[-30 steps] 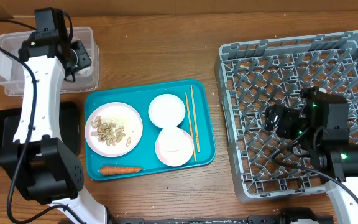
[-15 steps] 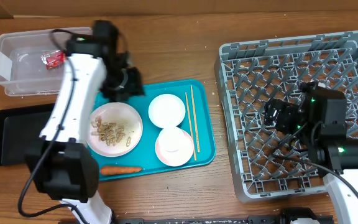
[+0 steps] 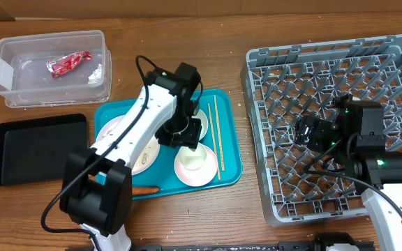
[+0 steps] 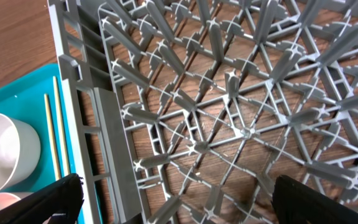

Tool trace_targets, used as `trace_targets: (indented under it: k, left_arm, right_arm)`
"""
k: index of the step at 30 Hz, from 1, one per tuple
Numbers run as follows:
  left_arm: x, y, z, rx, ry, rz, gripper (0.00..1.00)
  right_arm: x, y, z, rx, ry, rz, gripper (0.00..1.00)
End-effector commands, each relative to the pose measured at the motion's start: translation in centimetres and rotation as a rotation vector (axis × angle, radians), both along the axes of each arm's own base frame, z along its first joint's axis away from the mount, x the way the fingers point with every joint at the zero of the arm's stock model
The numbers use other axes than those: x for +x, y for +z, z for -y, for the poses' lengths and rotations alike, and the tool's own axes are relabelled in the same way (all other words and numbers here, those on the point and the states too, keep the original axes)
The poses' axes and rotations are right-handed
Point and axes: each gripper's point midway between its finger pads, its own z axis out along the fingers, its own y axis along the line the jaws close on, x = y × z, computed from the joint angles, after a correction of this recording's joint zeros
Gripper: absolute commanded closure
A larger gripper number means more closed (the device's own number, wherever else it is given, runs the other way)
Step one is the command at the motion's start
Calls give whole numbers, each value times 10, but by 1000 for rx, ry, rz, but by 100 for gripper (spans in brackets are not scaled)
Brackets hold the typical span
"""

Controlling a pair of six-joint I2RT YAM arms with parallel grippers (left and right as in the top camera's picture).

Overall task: Sort waste into correct bins and load items into the dishwasher
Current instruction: 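Grasp the white bowl on the teal tray with left gripper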

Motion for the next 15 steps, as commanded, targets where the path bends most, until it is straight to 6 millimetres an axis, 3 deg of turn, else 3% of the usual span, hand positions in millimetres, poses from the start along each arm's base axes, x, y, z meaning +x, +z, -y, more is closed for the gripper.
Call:
trace_targets:
  k: [1,5,10,15]
  left_arm:
    - [-4,-11,-8,44,15,-3,51]
    - [-1,-11,-4,24,16,8,96]
    - [7,4,-9,11,35,15,96]
    - [35,59,-18,-92,53,70,96]
  right_arm:
    - [4,11,-1,0,2,28,0]
    - [3,11,-1,1,2,27,0]
    - [4,11,-1,0,1,29,0]
    - [13,32,24,-63,-87,84,0]
